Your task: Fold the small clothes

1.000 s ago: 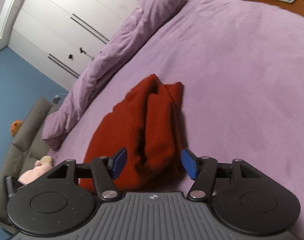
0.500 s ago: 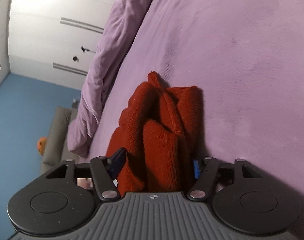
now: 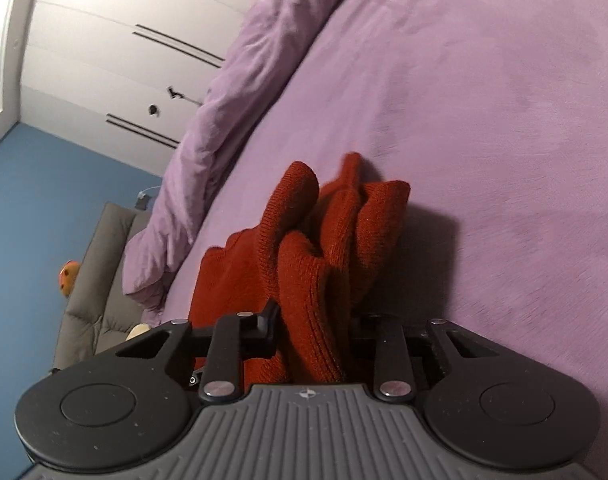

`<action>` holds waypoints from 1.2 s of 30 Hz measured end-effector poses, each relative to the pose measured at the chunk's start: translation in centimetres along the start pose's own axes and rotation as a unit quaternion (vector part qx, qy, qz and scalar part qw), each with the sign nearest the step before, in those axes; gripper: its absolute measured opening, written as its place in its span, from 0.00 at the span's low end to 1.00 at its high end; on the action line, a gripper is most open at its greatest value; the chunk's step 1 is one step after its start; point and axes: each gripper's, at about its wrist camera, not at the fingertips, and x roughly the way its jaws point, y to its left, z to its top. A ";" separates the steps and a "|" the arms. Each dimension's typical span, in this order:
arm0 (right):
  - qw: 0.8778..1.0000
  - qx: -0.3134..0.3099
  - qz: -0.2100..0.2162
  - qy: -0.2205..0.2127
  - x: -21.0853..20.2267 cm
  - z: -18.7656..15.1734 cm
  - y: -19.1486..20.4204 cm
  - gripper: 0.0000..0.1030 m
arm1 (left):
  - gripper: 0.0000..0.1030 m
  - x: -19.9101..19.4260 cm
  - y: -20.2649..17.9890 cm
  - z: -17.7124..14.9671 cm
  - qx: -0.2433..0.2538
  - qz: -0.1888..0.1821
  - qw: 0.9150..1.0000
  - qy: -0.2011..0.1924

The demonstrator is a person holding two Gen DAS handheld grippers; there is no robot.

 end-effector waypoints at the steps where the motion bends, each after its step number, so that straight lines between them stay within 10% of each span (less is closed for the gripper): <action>1: 1.000 0.000 0.004 0.003 0.0 -0.2 0.4 0.26 | 0.48 -0.8 -0.1 0.0 0.003 0.006 1.000 0.000; 18: 0.997 -0.002 0.026 0.067 3.1 -8.0 6.2 0.26 | 0.49 -11.1 4.6 -3.5 0.007 0.093 0.996 0.004; 25: 0.996 -0.037 -0.035 0.072 4.2 -10.2 6.6 0.27 | 0.51 -9.6 6.2 -6.0 0.020 0.125 0.992 0.016; 30: 0.990 -0.054 -0.123 0.043 2.9 -9.6 7.1 0.45 | 0.61 -9.7 7.6 -6.5 -0.001 0.128 0.992 0.011; 36: 0.980 -0.157 -0.122 -0.008 1.6 -9.2 10.4 0.47 | 0.61 -12.2 8.5 -6.6 -0.031 0.135 0.990 -0.036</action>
